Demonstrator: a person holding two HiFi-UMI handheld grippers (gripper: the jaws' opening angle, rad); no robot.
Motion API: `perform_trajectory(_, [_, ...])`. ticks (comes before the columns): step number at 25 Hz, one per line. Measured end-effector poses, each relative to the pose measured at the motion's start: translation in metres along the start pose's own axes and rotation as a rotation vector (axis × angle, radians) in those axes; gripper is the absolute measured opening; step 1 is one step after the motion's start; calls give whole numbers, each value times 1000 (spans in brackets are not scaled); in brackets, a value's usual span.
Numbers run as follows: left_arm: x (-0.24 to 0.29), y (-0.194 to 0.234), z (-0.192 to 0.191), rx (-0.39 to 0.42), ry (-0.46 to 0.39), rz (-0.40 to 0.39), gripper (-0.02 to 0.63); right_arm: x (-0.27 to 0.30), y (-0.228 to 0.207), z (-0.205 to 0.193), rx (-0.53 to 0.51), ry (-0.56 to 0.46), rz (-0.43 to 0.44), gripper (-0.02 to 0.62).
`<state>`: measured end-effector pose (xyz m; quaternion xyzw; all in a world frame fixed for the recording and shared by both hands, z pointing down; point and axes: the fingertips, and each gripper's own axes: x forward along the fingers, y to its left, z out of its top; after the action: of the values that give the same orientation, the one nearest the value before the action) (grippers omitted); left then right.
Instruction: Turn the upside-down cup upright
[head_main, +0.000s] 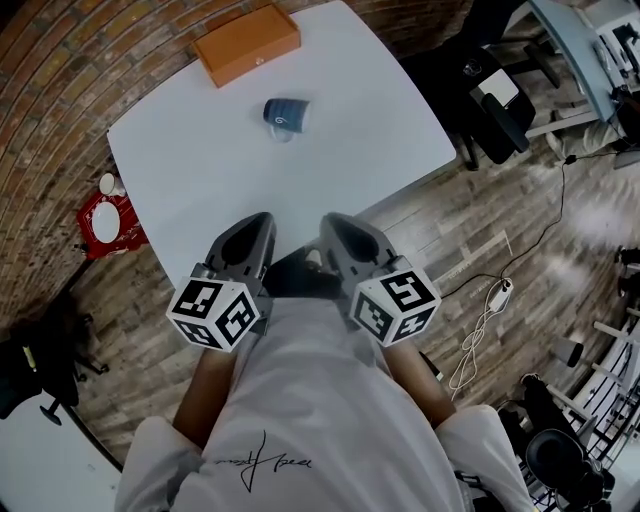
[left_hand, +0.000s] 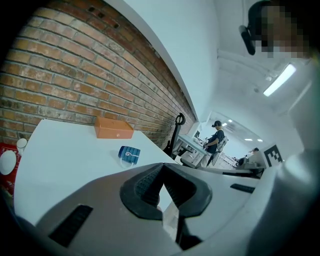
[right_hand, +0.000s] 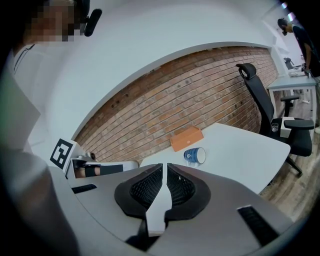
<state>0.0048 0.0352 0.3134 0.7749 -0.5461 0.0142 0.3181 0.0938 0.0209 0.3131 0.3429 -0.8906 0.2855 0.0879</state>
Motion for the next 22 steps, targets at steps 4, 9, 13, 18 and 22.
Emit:
perform_trajectory(4, [8, 7, 5, -4, -2, 8, 9, 8, -3, 3, 3, 10, 9, 21])
perform_trajectory(9, [25, 11, 12, -8, 9, 3, 9, 22, -11, 9, 15, 22, 20, 21])
perform_trajectory(13, [35, 17, 19, -11, 16, 8, 9, 34, -17, 13, 29, 33, 29, 21])
perform_trajectory(18, [45, 30, 25, -21, 18, 31, 9, 48, -23, 17, 43, 48, 38, 22])
perform_trajectory(22, [50, 36, 29, -33, 22, 38, 9, 57, -27, 18, 47, 63, 44, 21])
